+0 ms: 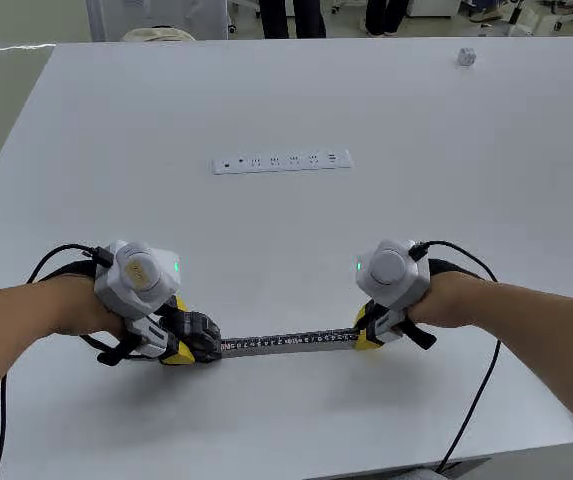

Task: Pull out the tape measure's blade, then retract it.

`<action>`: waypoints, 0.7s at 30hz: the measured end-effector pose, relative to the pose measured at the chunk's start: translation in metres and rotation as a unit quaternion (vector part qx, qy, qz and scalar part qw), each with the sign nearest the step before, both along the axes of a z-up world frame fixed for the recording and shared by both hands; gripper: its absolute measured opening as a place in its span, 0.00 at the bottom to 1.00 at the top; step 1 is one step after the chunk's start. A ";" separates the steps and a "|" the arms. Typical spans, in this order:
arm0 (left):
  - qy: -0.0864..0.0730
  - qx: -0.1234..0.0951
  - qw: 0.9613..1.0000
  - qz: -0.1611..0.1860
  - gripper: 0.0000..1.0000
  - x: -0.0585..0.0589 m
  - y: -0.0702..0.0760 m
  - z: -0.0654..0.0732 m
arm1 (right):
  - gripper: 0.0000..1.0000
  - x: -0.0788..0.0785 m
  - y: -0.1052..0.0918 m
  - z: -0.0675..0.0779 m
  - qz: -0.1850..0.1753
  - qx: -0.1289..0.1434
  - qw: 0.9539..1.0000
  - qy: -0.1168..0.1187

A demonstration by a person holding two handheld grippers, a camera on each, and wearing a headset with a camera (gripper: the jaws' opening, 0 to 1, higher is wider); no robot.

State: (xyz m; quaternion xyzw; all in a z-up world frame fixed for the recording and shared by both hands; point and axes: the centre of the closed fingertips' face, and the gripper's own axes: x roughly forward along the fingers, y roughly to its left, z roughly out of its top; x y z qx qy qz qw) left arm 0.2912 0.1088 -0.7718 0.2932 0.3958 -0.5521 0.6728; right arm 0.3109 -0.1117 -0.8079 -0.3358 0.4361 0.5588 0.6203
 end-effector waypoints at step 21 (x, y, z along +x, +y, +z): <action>0.001 0.000 1.000 0.000 0.34 0.000 0.000 0.000 | 0.11 0.001 -0.010 -0.001 -0.007 -0.002 1.000 0.000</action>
